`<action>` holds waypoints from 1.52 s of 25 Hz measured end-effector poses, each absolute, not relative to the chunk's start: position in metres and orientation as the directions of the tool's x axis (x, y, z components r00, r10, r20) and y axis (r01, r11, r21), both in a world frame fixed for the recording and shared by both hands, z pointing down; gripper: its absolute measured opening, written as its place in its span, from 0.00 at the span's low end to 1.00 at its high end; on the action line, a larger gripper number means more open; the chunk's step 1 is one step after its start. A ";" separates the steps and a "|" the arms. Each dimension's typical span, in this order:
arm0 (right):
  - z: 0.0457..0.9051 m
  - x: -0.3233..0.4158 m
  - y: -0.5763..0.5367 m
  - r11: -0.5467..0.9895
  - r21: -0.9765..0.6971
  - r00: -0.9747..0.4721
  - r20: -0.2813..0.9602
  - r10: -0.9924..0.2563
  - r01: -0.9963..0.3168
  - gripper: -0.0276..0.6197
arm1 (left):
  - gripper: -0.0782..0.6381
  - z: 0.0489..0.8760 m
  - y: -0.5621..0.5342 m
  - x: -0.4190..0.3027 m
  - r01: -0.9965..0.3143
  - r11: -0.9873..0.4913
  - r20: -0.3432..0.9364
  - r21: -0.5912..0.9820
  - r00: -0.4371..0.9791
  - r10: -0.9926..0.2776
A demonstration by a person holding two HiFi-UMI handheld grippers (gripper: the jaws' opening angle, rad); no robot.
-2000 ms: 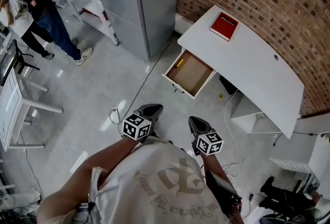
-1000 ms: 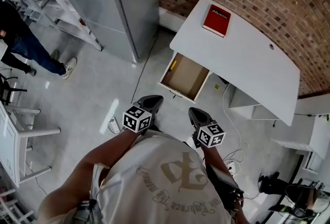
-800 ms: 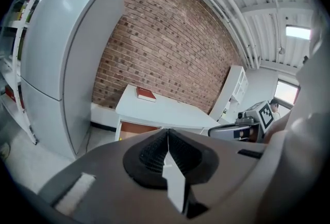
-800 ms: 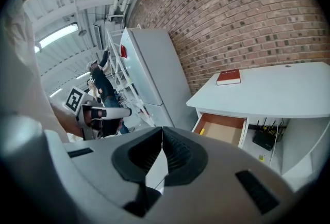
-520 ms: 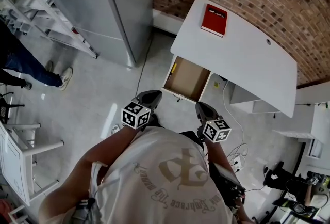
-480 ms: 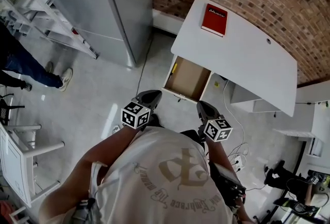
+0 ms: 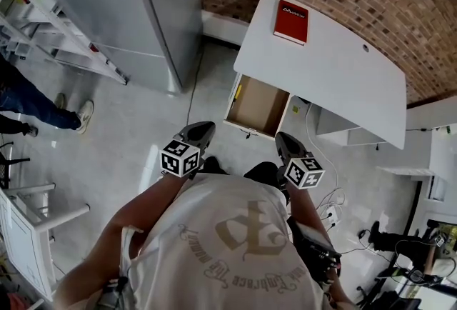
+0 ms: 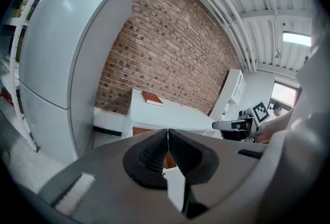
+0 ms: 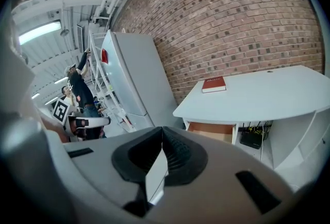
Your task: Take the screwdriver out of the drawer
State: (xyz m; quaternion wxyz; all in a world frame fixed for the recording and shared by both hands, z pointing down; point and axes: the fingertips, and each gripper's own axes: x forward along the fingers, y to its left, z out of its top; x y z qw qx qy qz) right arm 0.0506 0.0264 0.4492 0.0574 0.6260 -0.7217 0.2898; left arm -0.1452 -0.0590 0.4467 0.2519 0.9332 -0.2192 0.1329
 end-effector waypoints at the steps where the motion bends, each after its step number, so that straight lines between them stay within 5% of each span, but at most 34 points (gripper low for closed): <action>1: 0.450 0.049 0.026 0.047 -0.349 -0.210 0.447 -0.869 -0.936 0.05 | 0.12 0.447 -0.060 -0.146 -0.476 -0.776 0.358 0.414 0.869 -0.342; 38: 0.556 0.026 -0.061 0.103 -0.476 -0.392 0.561 -0.729 -0.873 0.05 | 0.12 0.495 -0.100 -0.129 -0.552 -0.701 0.483 0.452 0.812 -0.328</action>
